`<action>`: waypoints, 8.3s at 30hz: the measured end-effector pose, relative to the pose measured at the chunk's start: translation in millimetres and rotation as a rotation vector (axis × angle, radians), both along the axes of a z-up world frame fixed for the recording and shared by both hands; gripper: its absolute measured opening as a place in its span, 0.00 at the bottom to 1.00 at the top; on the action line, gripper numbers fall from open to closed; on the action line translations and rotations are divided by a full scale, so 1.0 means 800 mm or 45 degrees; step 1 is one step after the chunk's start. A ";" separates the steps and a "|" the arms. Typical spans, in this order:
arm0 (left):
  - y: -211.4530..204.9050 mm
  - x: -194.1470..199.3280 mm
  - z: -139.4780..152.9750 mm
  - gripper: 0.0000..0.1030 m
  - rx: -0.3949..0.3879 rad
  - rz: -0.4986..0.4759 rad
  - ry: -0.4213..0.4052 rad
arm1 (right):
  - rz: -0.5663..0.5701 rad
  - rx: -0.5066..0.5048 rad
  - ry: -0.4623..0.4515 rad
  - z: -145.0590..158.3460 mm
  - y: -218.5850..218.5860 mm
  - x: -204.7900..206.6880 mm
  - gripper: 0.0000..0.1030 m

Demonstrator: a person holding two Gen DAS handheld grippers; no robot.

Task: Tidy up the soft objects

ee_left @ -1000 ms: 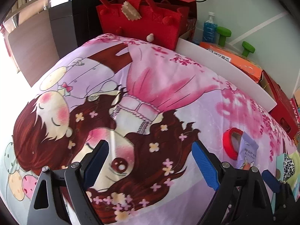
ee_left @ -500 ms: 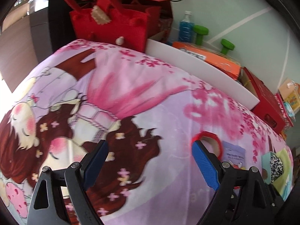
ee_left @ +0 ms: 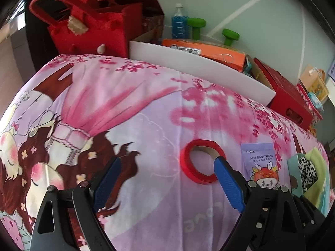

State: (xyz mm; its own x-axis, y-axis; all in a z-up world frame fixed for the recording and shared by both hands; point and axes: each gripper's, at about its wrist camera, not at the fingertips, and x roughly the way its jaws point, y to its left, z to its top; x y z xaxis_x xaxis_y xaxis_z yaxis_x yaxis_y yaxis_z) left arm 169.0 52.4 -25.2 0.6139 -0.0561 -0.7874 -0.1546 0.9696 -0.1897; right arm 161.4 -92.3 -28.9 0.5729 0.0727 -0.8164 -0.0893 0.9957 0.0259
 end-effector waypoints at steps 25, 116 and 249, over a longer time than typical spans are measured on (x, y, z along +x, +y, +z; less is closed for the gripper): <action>-0.054 0.014 -0.015 0.58 0.099 -0.167 0.002 | -0.052 0.020 0.017 -0.004 -0.029 -0.005 0.53; -0.240 -0.140 0.063 0.88 0.097 -0.506 0.012 | -0.550 0.057 -0.095 0.099 -0.285 -0.180 0.97; -0.147 -0.169 -0.001 0.96 0.341 -0.125 0.238 | -0.386 -0.109 0.102 0.047 -0.213 -0.209 1.00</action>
State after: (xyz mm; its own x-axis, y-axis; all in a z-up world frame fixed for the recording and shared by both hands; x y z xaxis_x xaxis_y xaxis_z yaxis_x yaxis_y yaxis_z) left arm 34.1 -65.6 -25.6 0.4593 0.1162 -0.8806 -0.0662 0.9931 0.0966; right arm -5.9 -262.6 8.7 0.4915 -0.1625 -0.8556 0.2105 0.9755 -0.0643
